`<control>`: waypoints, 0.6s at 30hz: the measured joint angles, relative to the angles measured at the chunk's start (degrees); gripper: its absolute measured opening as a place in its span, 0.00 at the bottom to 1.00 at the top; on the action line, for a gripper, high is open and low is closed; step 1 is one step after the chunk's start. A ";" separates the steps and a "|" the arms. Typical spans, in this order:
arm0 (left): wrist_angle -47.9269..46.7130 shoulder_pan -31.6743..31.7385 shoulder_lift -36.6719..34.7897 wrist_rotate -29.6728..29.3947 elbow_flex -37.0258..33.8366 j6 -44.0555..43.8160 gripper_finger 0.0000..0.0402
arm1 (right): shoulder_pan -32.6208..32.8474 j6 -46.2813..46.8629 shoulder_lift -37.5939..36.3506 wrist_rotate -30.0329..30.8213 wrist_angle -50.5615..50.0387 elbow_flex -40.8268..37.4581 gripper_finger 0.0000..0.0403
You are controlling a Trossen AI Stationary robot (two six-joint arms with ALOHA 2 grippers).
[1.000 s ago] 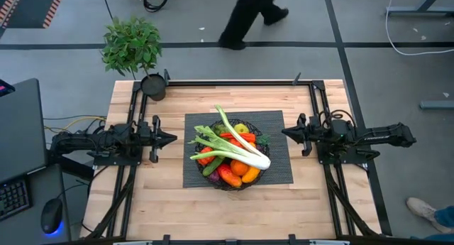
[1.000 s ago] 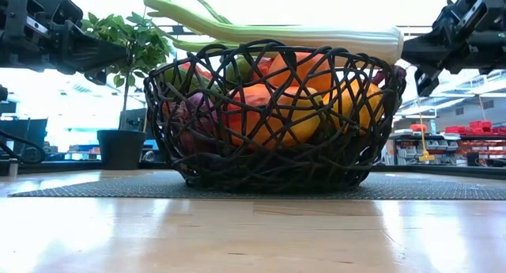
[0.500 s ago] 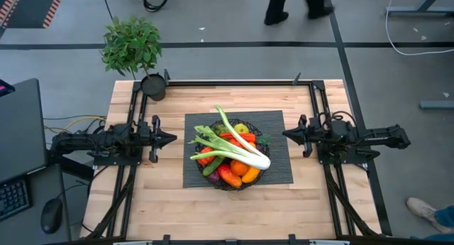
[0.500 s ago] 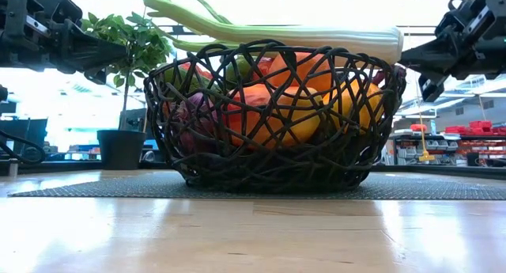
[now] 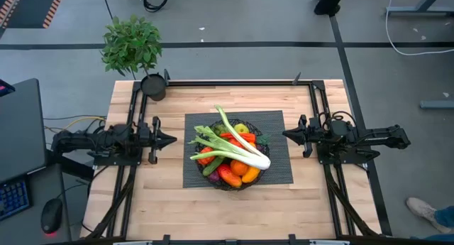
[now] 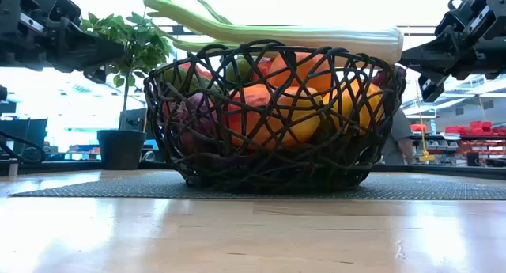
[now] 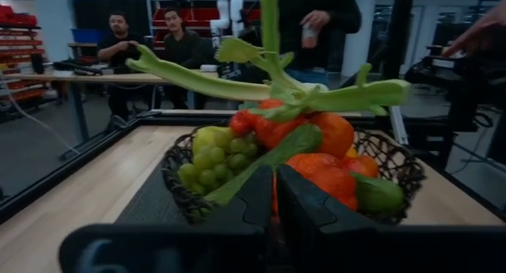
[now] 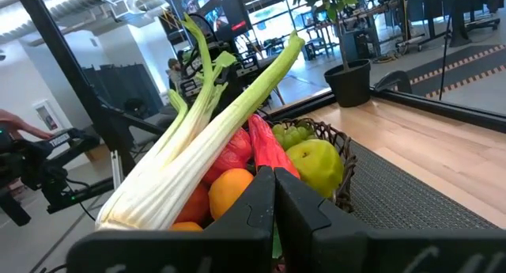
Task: Build produce basket
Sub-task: Return to Home Position
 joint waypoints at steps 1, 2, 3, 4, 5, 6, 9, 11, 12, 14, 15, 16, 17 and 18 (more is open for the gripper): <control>0.00 -0.57 0.00 0.00 -0.03 0.00 0.07 | 0.00 0.00 0.00 -0.02 0.00 0.00 0.04; -0.02 -1.17 0.00 0.02 -0.03 -0.02 0.07 | 0.00 0.00 0.00 -0.02 -0.01 0.00 0.04; 0.00 -1.76 0.00 0.02 -0.03 -0.02 0.08 | 0.00 0.00 0.00 -0.02 0.00 0.00 0.04; -0.02 -2.34 0.00 0.02 -0.03 0.00 0.08 | 0.00 0.00 0.00 -0.04 0.00 0.00 0.04; -0.02 -2.82 0.00 0.02 -0.03 -0.02 0.09 | 0.00 0.00 0.00 -0.05 0.00 0.00 0.04; -0.03 -3.20 0.00 0.02 -0.03 -0.02 0.09 | 0.00 0.00 0.00 -0.04 0.00 0.00 0.04; -0.59 -3.59 0.00 0.22 -0.01 -0.02 0.09 | 0.00 0.00 0.01 -0.06 0.26 0.00 0.04; -0.87 -3.44 0.00 0.22 -0.01 -0.01 0.08 | 0.00 0.00 0.27 -0.05 0.53 0.00 0.04; -0.80 -3.35 0.00 0.22 -0.01 -0.02 0.08 | 0.01 0.00 0.28 -0.04 0.40 0.00 0.04; -0.38 -3.07 0.00 0.19 -0.03 0.00 0.07 | 0.01 0.01 0.28 -0.05 0.50 0.00 0.04; -0.24 -2.90 0.00 0.15 -0.03 -0.02 0.06 | 0.00 0.00 0.28 -0.04 0.48 0.00 0.04; -0.19 -2.78 0.00 0.08 -0.04 -0.02 0.06 | 0.00 0.00 0.28 -0.06 0.49 0.00 0.04; -0.15 -2.78 0.00 0.00 -0.06 -0.02 0.06 | 0.01 0.01 0.28 -0.04 0.50 0.00 0.04; -0.09 -2.80 0.00 0.00 -0.06 -0.02 0.06 | 0.00 0.00 0.28 -0.06 0.50 0.00 0.04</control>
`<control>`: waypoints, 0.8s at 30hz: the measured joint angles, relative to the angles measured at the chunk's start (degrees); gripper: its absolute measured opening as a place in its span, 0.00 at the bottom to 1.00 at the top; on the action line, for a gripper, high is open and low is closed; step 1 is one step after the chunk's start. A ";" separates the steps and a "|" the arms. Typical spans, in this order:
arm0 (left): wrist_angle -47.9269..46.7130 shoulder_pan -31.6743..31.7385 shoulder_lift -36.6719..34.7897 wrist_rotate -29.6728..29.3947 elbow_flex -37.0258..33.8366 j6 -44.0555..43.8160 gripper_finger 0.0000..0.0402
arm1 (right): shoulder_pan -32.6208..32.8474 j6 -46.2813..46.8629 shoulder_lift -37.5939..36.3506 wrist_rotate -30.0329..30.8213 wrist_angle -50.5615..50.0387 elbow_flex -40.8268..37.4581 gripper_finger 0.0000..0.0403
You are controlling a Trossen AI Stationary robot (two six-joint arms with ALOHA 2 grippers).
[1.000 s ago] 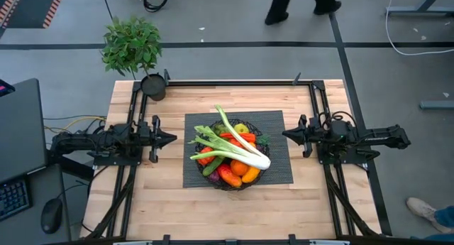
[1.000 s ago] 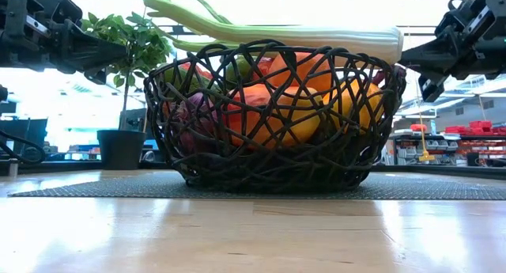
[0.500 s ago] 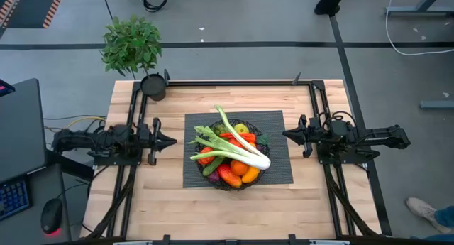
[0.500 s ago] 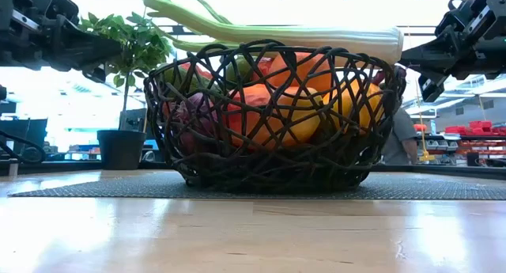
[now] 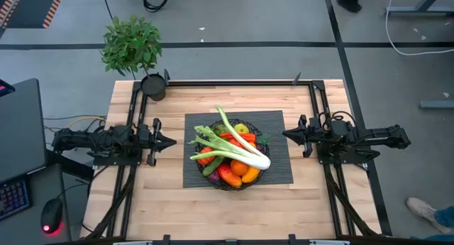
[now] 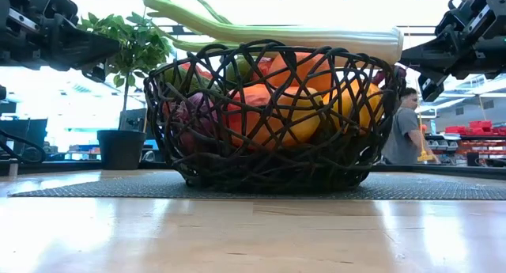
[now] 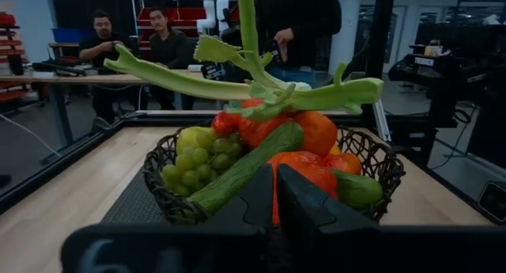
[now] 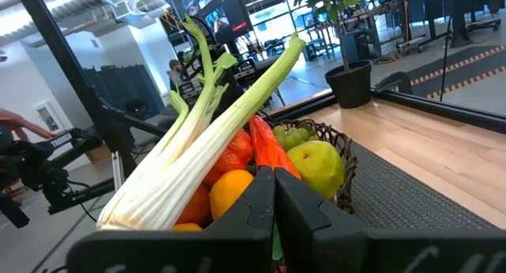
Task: Build produce basket
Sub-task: Return to Home Position
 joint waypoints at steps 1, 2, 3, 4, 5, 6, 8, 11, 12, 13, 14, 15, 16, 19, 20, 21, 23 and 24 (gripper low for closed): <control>0.02 0.00 0.04 0.00 0.00 0.00 0.06 | 0.00 0.01 0.00 0.01 0.00 0.00 0.04; 0.10 0.00 0.26 -0.02 0.00 0.00 0.06 | 0.00 0.01 0.00 0.02 0.01 0.00 0.04; 0.11 0.00 0.52 -0.02 0.00 0.00 0.06 | 0.00 0.00 0.00 0.02 0.02 0.00 0.04; 0.11 0.00 0.66 -0.02 0.00 0.00 0.07 | 0.00 0.00 0.00 0.02 0.02 0.00 0.04; 0.11 0.00 0.65 -0.02 0.00 0.00 0.07 | 0.00 0.02 0.00 0.02 0.02 0.00 0.04; 0.13 0.00 0.63 -0.02 0.00 0.00 0.08 | 0.00 0.00 0.00 0.02 0.02 -0.02 0.04; 0.13 0.00 0.63 -0.02 0.00 0.00 0.08 | 0.01 0.00 0.00 0.02 0.02 -0.01 0.04; 0.18 -0.02 0.63 -0.02 0.00 0.00 0.09 | 0.00 0.00 0.00 0.02 0.04 -0.02 0.04; 0.20 -0.02 0.63 -0.02 0.00 0.00 0.09 | 0.02 0.00 0.00 0.02 0.04 -0.02 0.04; 0.20 -0.02 0.63 -0.02 0.00 0.02 0.08 | 0.01 0.00 0.00 0.02 0.04 -0.02 0.04; 0.22 -0.02 0.63 -0.02 0.00 0.01 0.08 | 0.00 0.01 0.00 0.02 0.04 -0.02 0.04; 0.22 -0.02 0.63 -0.02 0.00 0.00 0.08 | 0.02 0.02 0.00 0.02 0.04 -0.02 0.04; 0.23 -0.02 0.63 -0.02 0.00 0.00 0.07 | 0.00 0.01 0.00 0.02 0.04 -0.02 0.04; 0.28 -0.02 0.63 -0.02 0.00 0.00 0.06 | 0.00 0.00 0.00 0.02 0.04 -0.02 0.04; 0.28 -0.02 0.63 -0.02 0.00 0.00 0.06 | 0.00 0.00 0.00 0.02 0.04 -0.02 0.04; 0.29 -0.02 0.63 -0.02 0.00 0.00 0.06 | 0.02 0.00 0.00 0.02 0.04 -0.02 0.04; 0.31 -0.02 0.63 -0.02 0.00 0.00 0.06 | 0.00 0.00 0.00 0.02 0.07 -0.02 0.04; 0.33 -0.02 0.63 -0.02 -0.02 0.00 0.06 | 0.00 0.00 0.00 0.04 0.05 -0.02 0.04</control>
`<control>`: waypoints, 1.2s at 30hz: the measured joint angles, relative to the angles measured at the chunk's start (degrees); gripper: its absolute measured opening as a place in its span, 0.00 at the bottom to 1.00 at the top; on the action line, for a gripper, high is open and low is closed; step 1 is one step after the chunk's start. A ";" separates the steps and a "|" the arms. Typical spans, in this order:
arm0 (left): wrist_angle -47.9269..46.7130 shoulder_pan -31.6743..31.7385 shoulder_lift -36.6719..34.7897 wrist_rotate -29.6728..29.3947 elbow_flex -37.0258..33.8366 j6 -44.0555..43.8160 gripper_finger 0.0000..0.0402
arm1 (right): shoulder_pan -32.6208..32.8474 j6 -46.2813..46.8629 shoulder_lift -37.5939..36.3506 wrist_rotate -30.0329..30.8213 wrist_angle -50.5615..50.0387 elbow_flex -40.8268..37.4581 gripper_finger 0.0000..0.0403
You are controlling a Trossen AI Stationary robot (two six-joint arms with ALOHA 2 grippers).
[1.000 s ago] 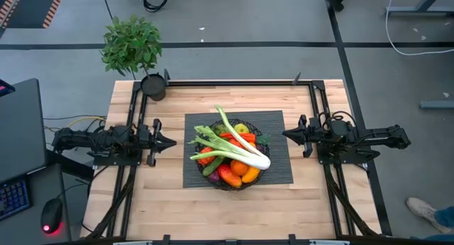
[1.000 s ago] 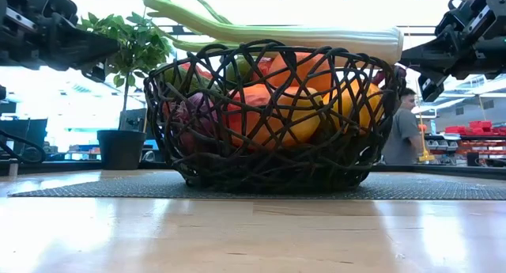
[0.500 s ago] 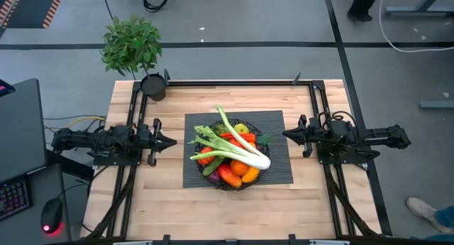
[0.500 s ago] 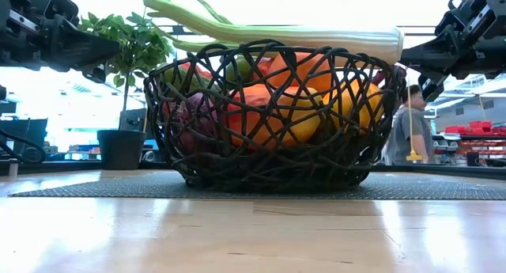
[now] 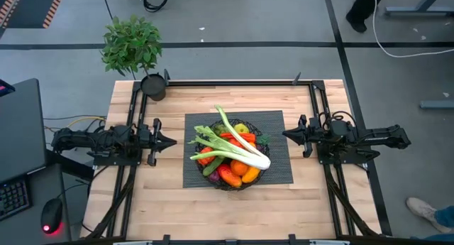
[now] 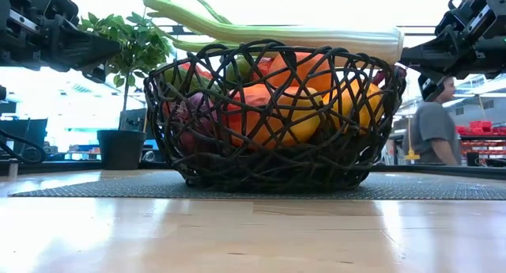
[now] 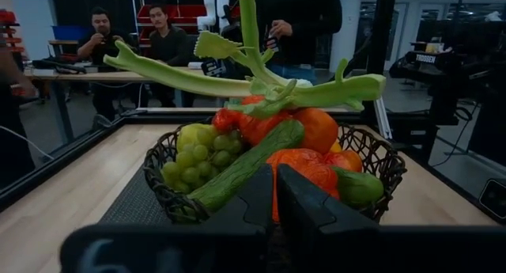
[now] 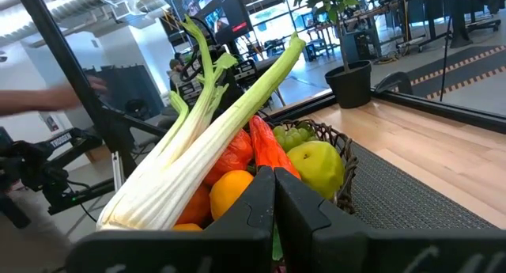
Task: Build produce basket
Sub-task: Return to Home Position
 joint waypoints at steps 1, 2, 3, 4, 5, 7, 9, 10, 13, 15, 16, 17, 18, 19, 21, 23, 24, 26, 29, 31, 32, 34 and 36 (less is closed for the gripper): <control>0.00 0.00 0.00 0.01 0.00 -0.01 0.07 | 0.01 0.00 0.00 -0.02 -0.01 0.00 0.04; 0.00 0.00 0.00 0.00 0.00 -0.02 0.07 | 0.00 0.00 0.00 0.00 0.01 0.00 0.04; 0.02 0.00 0.00 0.00 0.00 0.00 0.08 | 0.00 0.00 0.00 -0.02 0.01 0.00 0.04; 0.02 0.00 0.00 0.02 0.00 -0.02 0.08 | 0.00 0.00 0.00 0.00 0.01 0.00 0.04; 0.02 0.00 0.00 0.01 0.00 -0.02 0.08 | 0.00 0.00 0.00 0.00 0.01 0.00 0.04; 0.03 0.00 0.00 0.01 0.00 -0.01 0.09 | 0.01 0.00 0.00 0.00 0.01 0.00 0.04; 0.04 0.00 0.00 0.02 0.00 -0.02 0.09 | 0.00 0.00 0.00 0.00 0.01 0.00 0.04; 0.04 0.00 0.00 0.02 0.00 -0.02 0.09 | 0.01 0.02 0.00 0.00 0.01 0.00 0.04; 0.07 0.00 0.00 0.02 0.00 -0.02 0.08 | 0.00 0.00 0.00 0.00 0.01 0.00 0.04; 0.07 0.00 0.00 0.02 0.00 -0.02 0.07 | 0.02 0.00 0.00 0.00 0.01 0.00 0.04; 0.07 0.00 0.00 0.02 0.00 -0.02 0.06 | 0.00 0.00 0.00 0.00 0.01 0.00 0.04; 0.07 0.00 0.00 0.02 0.00 -0.02 0.06 | 0.00 0.02 0.00 0.00 0.01 0.00 0.04; 0.07 0.00 0.00 0.02 0.00 -0.02 0.06 | 0.02 0.02 0.00 0.00 0.01 0.00 0.04; 0.09 0.01 0.00 0.02 0.00 -0.02 0.06 | 0.01 0.01 0.00 0.00 0.01 0.00 0.04; 0.09 0.02 0.00 0.02 0.00 -0.02 0.06 | 0.02 0.00 0.00 0.00 0.01 0.00 0.04; 0.09 0.02 0.00 0.02 0.00 -0.02 0.06 | 0.00 0.00 0.00 0.00 0.01 0.00 0.04; 0.11 0.02 0.00 0.02 0.00 -0.02 0.07 | 0.00 0.00 0.00 0.00 0.01 0.00 0.04; 0.11 0.02 0.00 0.02 0.00 -0.02 0.08 | 0.02 0.01 0.00 0.00 0.01 0.00 0.04; 0.11 0.02 0.00 0.02 0.00 -0.02 0.09 | 0.01 0.01 0.00 0.00 0.01 0.00 0.04; 0.11 0.02 0.00 0.04 0.00 -0.02 0.09 | 0.02 0.00 0.00 0.00 0.01 0.00 0.04; 0.11 0.02 0.00 0.04 0.00 -0.02 0.09 | 0.00 0.00 0.00 0.00 0.01 0.00 0.04; 0.11 0.00 0.00 0.04 0.00 -0.02 0.09 | 0.02 0.00 0.00 0.00 0.01 0.00 0.04; 0.13 0.01 0.00 0.04 0.00 -0.02 0.08 | 0.01 0.00 0.00 0.00 0.01 0.00 0.04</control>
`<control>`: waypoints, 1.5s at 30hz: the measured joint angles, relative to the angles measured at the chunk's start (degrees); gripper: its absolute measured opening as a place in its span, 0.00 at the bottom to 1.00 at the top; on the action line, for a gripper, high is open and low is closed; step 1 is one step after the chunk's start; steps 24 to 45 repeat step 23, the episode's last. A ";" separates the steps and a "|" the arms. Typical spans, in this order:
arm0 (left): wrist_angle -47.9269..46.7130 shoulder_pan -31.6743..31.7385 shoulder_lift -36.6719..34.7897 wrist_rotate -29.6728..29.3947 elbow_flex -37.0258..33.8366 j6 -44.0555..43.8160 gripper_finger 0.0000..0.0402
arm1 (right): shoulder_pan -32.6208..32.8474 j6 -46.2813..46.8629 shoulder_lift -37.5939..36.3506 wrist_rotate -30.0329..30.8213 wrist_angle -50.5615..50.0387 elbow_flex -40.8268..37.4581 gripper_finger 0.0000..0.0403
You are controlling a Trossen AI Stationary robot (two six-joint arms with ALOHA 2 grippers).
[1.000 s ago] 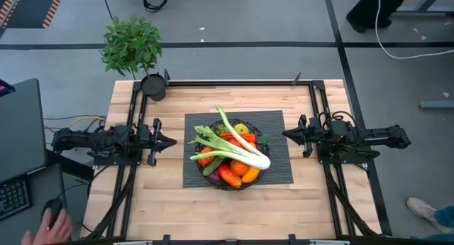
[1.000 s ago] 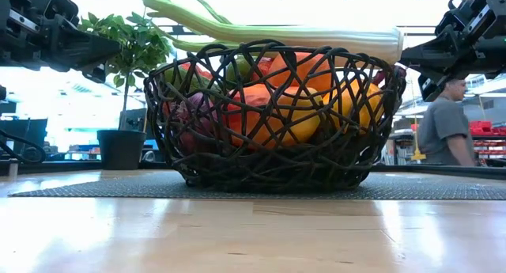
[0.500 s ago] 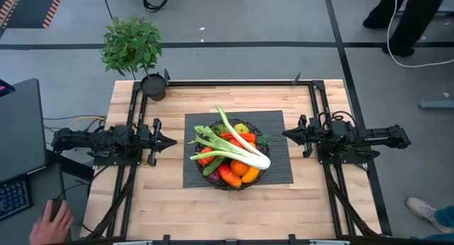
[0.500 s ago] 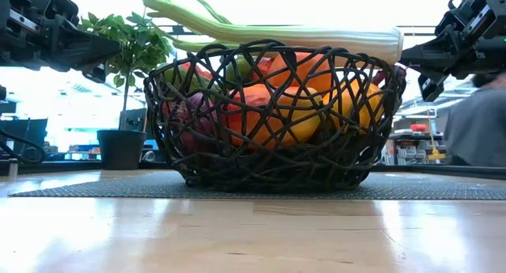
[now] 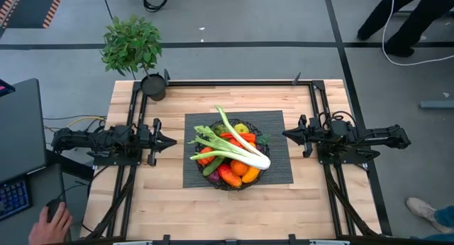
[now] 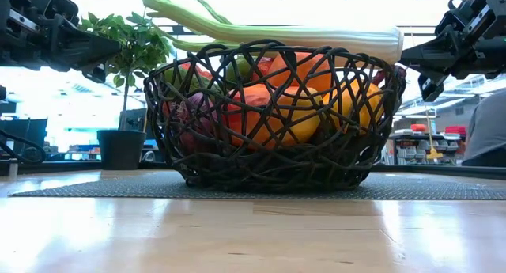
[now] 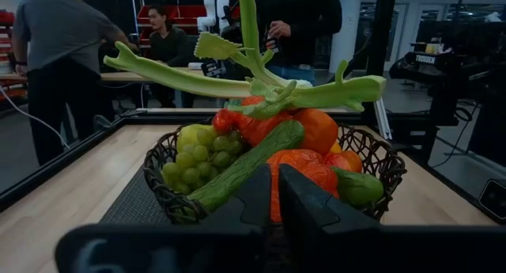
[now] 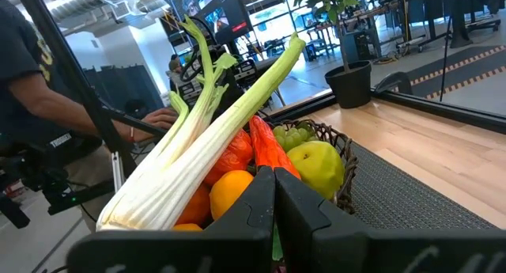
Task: Build produce basket
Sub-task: Return to Home Position
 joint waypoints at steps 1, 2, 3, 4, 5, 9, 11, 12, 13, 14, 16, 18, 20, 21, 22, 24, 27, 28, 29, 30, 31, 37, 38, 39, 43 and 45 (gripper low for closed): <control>0.00 0.01 0.00 0.00 0.00 0.00 0.08 | 0.01 0.00 0.00 0.00 0.00 0.00 0.04; 0.00 0.01 0.00 0.00 0.00 0.00 0.07 | -0.01 0.01 0.00 0.00 0.00 0.00 0.04; 0.00 0.00 0.00 0.00 0.00 0.00 0.07 | -0.01 0.02 0.00 0.00 0.00 0.00 0.04; 0.00 0.03 0.00 0.00 0.00 0.00 0.07 | 0.00 0.02 0.00 0.00 -0.02 0.00 0.04; 0.00 0.03 0.00 0.00 0.00 0.00 0.06 | 0.00 0.00 0.00 0.00 0.00 0.00 0.04; 0.00 0.03 0.00 0.00 0.00 0.00 0.07 | 0.00 0.01 0.00 0.00 0.00 0.00 0.04; 0.00 0.03 0.00 0.00 0.00 0.00 0.08 | 0.01 0.00 0.00 0.00 -0.02 0.00 0.04; 0.00 0.03 0.00 0.00 0.00 0.00 0.08 | 0.00 0.00 0.00 0.00 0.00 0.00 0.04; 0.00 0.03 0.00 0.00 0.00 0.00 0.08 | -0.01 0.00 0.00 0.00 0.00 0.00 0.04; 0.00 0.03 0.00 0.00 0.00 0.00 0.09 | -0.01 0.02 0.00 0.00 0.00 0.00 0.04; 0.00 0.03 0.00 0.00 0.00 0.00 0.09 | 0.00 0.01 0.00 0.00 0.00 0.00 0.04; 0.00 0.03 0.00 0.00 0.00 0.00 0.08 | 0.00 0.01 0.00 0.00 -0.01 0.00 0.04; 0.00 0.03 0.00 0.00 0.00 0.00 0.08 | 0.00 0.02 0.00 0.00 0.00 0.00 0.04; 0.00 0.03 0.00 0.00 0.00 0.00 0.07 | 0.00 0.01 0.00 0.01 -0.01 0.00 0.04; 0.00 0.03 0.00 0.00 0.00 0.00 0.07 | 0.01 0.01 0.01 0.01 -0.01 0.00 0.04; 0.00 0.03 0.00 0.00 0.00 0.00 0.07 | 0.01 0.01 0.01 0.00 0.00 0.00 0.04; 0.00 0.03 0.00 0.00 0.00 0.00 0.07 | 0.01 0.01 0.01 0.00 0.00 0.00 0.04; 0.00 0.03 0.00 0.00 0.00 0.00 0.07 | 0.01 0.01 0.01 0.00 0.00 0.00 0.04; 0.00 0.03 0.00 0.00 0.00 0.00 0.07 | 0.01 0.01 0.01 0.00 0.00 0.00 0.04; 0.00 0.03 0.00 0.00 0.00 0.00 0.07 | 0.01 0.01 0.01 0.00 0.00 0.00 0.04; 0.00 0.03 0.00 0.00 0.00 0.00 0.07 | 0.01 0.01 0.01 0.00 0.00 0.00 0.04; 0.00 0.03 0.00 0.00 0.00 0.00 0.07 | 0.01 0.01 0.01 0.00 0.00 0.00 0.04; 0.00 0.03 0.00 0.00 0.00 0.00 0.07 | 0.01 0.01 0.01 0.00 0.00 0.00 0.04; 0.00 0.03 0.00 0.00 0.00 0.00 0.07 | 0.01 0.01 0.01 0.00 0.00 0.00 0.04; 0.00 0.03 0.00 0.00 0.00 0.00 0.07 | 0.01 0.01 0.01 0.00 0.00 0.00 0.04; 0.00 0.03 0.00 0.00 0.00 0.00 0.07 | 0.01 0.01 0.01 0.00 0.00 0.00 0.04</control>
